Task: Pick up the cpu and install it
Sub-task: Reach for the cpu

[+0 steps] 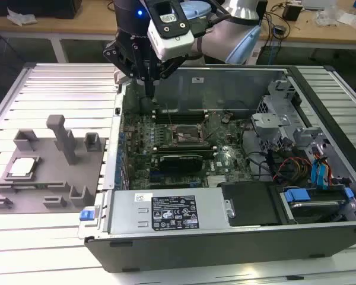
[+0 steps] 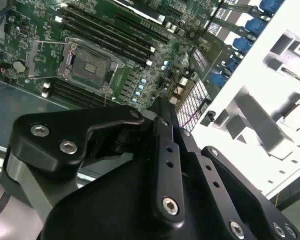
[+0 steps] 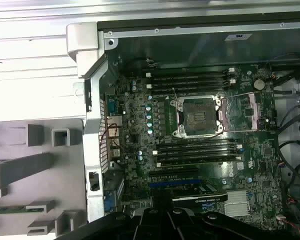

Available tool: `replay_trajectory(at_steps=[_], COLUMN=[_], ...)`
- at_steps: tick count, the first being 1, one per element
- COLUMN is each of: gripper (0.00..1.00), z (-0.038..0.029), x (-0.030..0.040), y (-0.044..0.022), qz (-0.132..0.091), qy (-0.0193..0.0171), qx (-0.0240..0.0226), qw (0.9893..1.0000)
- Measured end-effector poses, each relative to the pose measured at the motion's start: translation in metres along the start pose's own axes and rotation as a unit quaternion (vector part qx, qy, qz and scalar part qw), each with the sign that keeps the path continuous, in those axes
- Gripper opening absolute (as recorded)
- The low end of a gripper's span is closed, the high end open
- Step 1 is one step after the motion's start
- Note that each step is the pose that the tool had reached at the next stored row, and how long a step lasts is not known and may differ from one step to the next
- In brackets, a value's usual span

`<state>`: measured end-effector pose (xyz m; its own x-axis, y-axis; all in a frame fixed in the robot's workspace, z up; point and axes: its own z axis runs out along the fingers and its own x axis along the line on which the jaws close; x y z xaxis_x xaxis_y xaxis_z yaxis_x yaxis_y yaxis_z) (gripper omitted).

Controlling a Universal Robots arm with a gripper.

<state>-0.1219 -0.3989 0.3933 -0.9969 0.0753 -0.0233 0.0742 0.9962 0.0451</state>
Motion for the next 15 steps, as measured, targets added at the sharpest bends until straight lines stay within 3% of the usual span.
replay_trajectory(at_steps=[11,15], gripper=[0.11,0.11], z=[0.0000,-0.0003], x=[0.0000,0.0087], y=[0.0000,-0.0006], qz=[0.000,0.000], qy=[0.0000,0.0000], qx=[0.0000,-0.0002], qw=[1.0000,1.0000])
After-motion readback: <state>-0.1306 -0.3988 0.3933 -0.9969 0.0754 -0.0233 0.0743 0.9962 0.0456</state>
